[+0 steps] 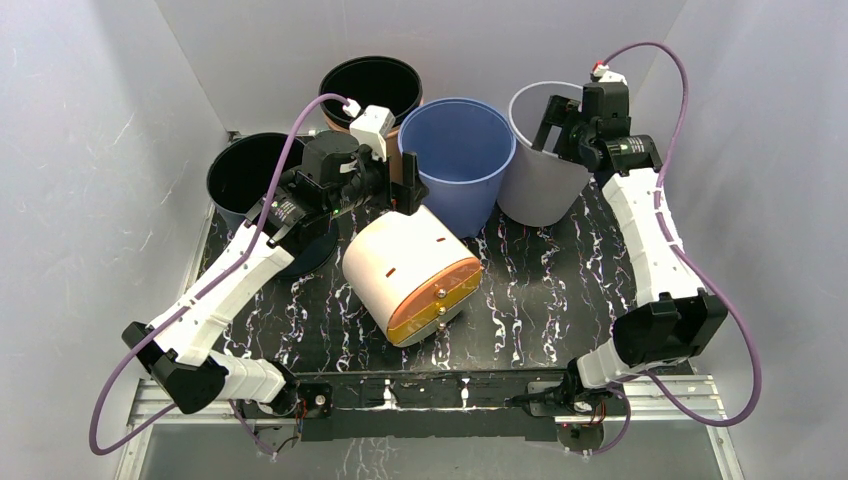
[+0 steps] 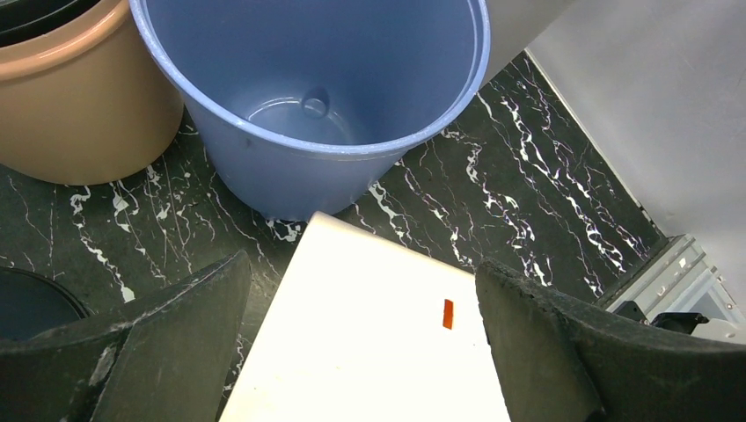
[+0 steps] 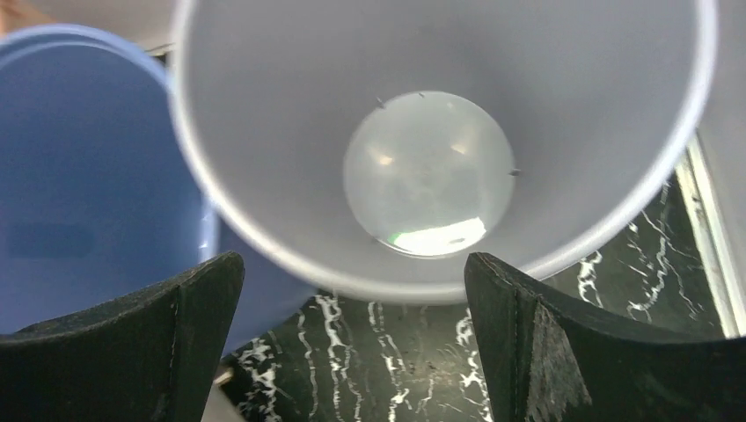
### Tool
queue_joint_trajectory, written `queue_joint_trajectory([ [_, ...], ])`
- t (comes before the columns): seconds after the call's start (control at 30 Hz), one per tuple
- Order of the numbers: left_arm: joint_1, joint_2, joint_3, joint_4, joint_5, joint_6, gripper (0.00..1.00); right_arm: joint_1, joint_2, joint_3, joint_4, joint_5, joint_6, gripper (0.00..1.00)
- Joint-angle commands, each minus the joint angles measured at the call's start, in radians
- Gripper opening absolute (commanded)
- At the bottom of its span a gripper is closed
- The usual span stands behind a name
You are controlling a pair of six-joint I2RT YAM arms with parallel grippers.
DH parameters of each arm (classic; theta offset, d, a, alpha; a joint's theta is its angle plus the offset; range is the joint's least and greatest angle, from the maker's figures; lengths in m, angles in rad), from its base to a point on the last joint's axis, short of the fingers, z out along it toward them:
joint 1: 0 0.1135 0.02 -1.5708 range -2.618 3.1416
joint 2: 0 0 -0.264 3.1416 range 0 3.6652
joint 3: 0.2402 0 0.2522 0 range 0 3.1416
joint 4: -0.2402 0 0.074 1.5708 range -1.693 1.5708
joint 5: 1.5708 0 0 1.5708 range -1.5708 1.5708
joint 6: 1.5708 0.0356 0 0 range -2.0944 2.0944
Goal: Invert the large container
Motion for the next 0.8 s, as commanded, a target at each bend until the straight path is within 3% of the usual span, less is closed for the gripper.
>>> queue_joint_trajectory([
  [0.0,0.001,-0.010,0.004,-0.001,0.015,-0.020,0.98,0.026,0.030,0.152,0.093,-0.088,0.003,0.98],
  [0.2,0.001,-0.028,-0.004,-0.010,0.009,-0.029,0.98,0.067,0.189,0.330,0.111,-0.064,0.035,0.96],
  [0.4,0.001,-0.047,-0.004,-0.036,-0.007,-0.045,0.98,0.105,0.437,0.614,0.032,0.040,0.030,0.92],
  [0.63,0.001,-0.080,-0.024,-0.053,-0.022,-0.064,0.98,0.105,0.535,0.643,0.033,0.121,0.068,0.74],
  [0.77,0.001,-0.083,-0.018,-0.060,-0.025,-0.065,0.98,0.103,0.526,0.623,0.018,0.184,0.087,0.55],
])
